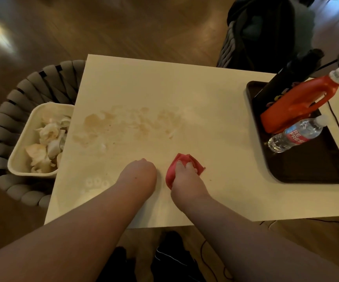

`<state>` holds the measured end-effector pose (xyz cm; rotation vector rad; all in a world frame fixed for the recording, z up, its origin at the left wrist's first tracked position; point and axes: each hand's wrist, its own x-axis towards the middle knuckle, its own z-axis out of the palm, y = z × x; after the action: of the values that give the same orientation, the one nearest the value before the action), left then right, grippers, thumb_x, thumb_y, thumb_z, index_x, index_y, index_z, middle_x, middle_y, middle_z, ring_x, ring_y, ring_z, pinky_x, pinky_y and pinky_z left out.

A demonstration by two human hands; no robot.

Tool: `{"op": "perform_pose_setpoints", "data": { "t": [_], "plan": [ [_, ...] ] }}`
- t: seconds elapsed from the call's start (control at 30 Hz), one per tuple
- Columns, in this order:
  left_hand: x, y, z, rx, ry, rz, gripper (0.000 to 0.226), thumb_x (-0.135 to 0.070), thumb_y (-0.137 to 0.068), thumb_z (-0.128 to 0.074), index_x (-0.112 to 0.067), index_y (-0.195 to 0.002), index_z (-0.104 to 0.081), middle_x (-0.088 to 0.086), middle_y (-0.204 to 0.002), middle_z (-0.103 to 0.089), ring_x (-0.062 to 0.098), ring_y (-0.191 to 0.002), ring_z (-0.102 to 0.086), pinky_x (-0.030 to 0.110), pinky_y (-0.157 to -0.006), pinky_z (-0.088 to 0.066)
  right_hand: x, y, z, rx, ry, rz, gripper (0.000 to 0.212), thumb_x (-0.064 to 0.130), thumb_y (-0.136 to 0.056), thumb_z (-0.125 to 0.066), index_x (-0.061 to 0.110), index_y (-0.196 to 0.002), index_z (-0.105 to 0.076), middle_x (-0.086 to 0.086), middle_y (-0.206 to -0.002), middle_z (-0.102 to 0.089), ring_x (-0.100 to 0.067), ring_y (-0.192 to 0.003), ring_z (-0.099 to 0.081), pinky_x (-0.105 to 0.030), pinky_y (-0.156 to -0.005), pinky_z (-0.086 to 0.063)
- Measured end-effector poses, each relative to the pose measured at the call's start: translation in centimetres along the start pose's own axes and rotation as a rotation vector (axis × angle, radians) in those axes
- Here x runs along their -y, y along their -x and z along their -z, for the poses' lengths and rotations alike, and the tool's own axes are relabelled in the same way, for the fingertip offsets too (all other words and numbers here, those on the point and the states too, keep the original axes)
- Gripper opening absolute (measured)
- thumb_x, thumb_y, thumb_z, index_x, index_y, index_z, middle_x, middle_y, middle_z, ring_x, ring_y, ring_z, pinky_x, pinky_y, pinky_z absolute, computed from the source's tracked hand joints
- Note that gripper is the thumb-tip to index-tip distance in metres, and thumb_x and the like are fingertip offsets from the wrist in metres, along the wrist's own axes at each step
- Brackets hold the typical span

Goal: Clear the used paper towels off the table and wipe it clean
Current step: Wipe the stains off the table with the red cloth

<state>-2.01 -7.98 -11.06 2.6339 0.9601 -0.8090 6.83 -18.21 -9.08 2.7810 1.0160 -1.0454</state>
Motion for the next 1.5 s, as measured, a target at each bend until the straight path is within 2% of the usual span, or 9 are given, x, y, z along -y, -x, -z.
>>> {"op": "perform_pose_setpoints", "data": {
  "t": [0.23,0.37,0.5,0.77,1.0,1.1,1.2,1.33,1.5],
  "plan": [
    [0.3,0.3,0.2,0.009,0.043,-0.022,0.034,-0.021,-0.098,-0.058,-0.012,-0.131,-0.059,0.008,-0.122,-0.055,0.025,-0.103,-0.059,0.031,-0.074,-0.040,4.0,-6.9,4.6,-0.048,0.049,0.031,0.060,0.010,-0.092,-0.060,0.010,-0.148,-0.037,-0.017,-0.149,-0.038,-0.036,-0.140,-0.040,-0.043,-0.110,-0.043],
    [0.3,0.1,0.3,0.043,0.077,-0.007,0.039,-0.019,-0.098,-0.059,-0.010,-0.136,-0.056,0.009,-0.129,-0.053,0.026,-0.113,-0.056,0.032,-0.077,-0.040,5.6,-9.2,7.1,-0.045,0.151,0.049,0.057,0.012,-0.093,-0.060,0.010,-0.147,-0.043,-0.016,-0.143,-0.049,-0.032,-0.130,-0.051,-0.036,-0.100,-0.046],
    [0.3,-0.2,0.2,0.080,0.106,0.003,0.043,-0.018,-0.098,-0.059,-0.010,-0.140,-0.054,0.010,-0.133,-0.050,0.027,-0.118,-0.053,0.034,-0.084,-0.046,6.9,-9.5,8.9,-0.041,0.213,0.105,0.037,0.008,-0.099,-0.052,0.008,-0.135,-0.058,-0.011,-0.135,-0.060,-0.029,-0.123,-0.059,-0.035,-0.097,-0.048],
    [0.2,0.4,1.4,0.104,0.180,0.030,0.042,-0.015,-0.099,-0.054,-0.011,-0.141,-0.055,0.009,-0.140,-0.050,0.027,-0.123,-0.052,0.035,-0.098,-0.048,6.5,-7.9,7.2,-0.014,0.264,0.200,0.049,0.011,-0.097,-0.056,0.017,-0.144,-0.049,-0.008,-0.144,-0.053,-0.026,-0.131,-0.052,-0.034,-0.103,-0.044],
    [-0.2,0.9,2.1,0.130,0.100,-0.001,0.049,-0.021,-0.101,-0.051,-0.013,-0.149,-0.047,0.013,-0.149,-0.046,0.030,-0.132,-0.049,0.038,-0.106,-0.044,4.3,-5.1,3.6,0.080,0.274,0.245,0.068,0.013,-0.095,-0.058,0.022,-0.157,-0.030,-0.007,-0.165,-0.026,-0.032,-0.140,-0.042,-0.044,-0.114,-0.040],
    [0.1,1.0,1.8,0.109,0.100,-0.034,0.047,-0.019,-0.101,-0.049,-0.013,-0.148,-0.049,0.013,-0.149,-0.045,0.030,-0.130,-0.050,0.038,-0.103,-0.045,3.5,-5.6,3.6,0.146,0.286,0.211,0.083,0.012,-0.096,-0.058,0.028,-0.163,-0.013,-0.002,-0.170,-0.005,-0.032,-0.149,-0.031,-0.047,-0.119,-0.033],
    [0.5,0.8,1.1,0.099,0.120,-0.035,0.047,-0.018,-0.100,-0.051,-0.011,-0.147,-0.049,0.012,-0.144,-0.047,0.028,-0.125,-0.051,0.037,-0.098,-0.048,4.7,-7.0,3.9,0.141,0.349,0.148,0.093,0.012,-0.093,-0.064,0.027,-0.164,-0.005,-0.004,-0.171,-0.001,-0.032,-0.152,-0.023,-0.048,-0.120,-0.030],
    [0.6,-0.3,0.6,0.162,0.168,-0.023,0.053,-0.019,-0.100,-0.055,-0.009,-0.150,-0.043,0.013,-0.151,-0.040,0.030,-0.131,-0.045,0.039,-0.100,-0.047,6.2,-9.9,6.0,0.174,0.351,0.102,0.088,0.020,-0.098,-0.058,0.028,-0.163,-0.001,-0.002,-0.171,0.006,-0.034,-0.153,-0.019,-0.048,-0.121,-0.028],
    [0.5,-0.9,0.0,0.235,0.189,-0.018,0.063,-0.015,-0.103,-0.048,-0.008,-0.160,-0.021,0.016,-0.169,-0.009,0.035,-0.153,-0.017,0.043,-0.119,-0.032,8.4,-12.8,8.1,0.131,0.301,0.114,0.071,0.033,-0.106,-0.045,0.019,-0.164,-0.006,-0.006,-0.170,-0.004,-0.032,-0.152,-0.020,-0.039,-0.122,-0.022]
  ]
}}
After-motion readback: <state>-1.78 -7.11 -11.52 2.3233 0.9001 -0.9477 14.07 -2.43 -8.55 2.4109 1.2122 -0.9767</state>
